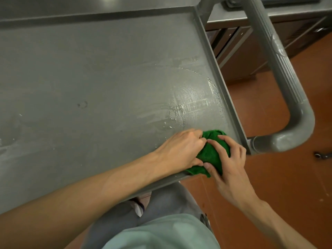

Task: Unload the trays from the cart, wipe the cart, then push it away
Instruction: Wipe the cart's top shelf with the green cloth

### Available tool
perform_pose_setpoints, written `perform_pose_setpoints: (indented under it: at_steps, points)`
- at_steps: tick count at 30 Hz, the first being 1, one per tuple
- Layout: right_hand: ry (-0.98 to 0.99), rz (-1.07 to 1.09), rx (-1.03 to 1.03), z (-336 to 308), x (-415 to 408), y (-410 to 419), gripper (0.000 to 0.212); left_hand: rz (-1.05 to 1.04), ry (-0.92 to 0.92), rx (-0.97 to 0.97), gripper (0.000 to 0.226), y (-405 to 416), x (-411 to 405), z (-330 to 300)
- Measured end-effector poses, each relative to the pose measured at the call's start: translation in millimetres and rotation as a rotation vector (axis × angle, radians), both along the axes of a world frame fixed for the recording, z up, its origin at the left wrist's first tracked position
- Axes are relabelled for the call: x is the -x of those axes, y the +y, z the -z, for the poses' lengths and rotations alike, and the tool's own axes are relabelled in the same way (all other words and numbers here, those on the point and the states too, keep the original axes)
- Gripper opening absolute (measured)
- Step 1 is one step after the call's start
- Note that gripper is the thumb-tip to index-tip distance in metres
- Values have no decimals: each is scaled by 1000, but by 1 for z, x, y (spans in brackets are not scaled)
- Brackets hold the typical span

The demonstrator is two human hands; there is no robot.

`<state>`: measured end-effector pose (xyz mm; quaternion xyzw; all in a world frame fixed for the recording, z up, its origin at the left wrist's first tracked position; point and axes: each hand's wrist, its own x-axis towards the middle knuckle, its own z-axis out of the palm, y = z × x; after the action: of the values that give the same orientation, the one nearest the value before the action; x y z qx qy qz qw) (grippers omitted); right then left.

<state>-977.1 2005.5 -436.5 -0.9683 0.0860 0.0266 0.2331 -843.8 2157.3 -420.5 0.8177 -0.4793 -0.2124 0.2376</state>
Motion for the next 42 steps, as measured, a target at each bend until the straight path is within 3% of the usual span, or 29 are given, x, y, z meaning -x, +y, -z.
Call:
perform_pose_setpoints:
  at_steps: [11,19,32,42]
  points:
    - [6,58,43,5,0,57,57,6,-11,4,47,46,-5,4]
    - [5,49,8,8,-16,140,66,-23,-33,-36,46,127,-19,7]
    - [6,-320,16,13,-66,268,74,-339,-89,61,55,290,-18,7]
    - [-78,-566,77,14,-98,328,71,-601,-144,-73,52,363,7,-3]
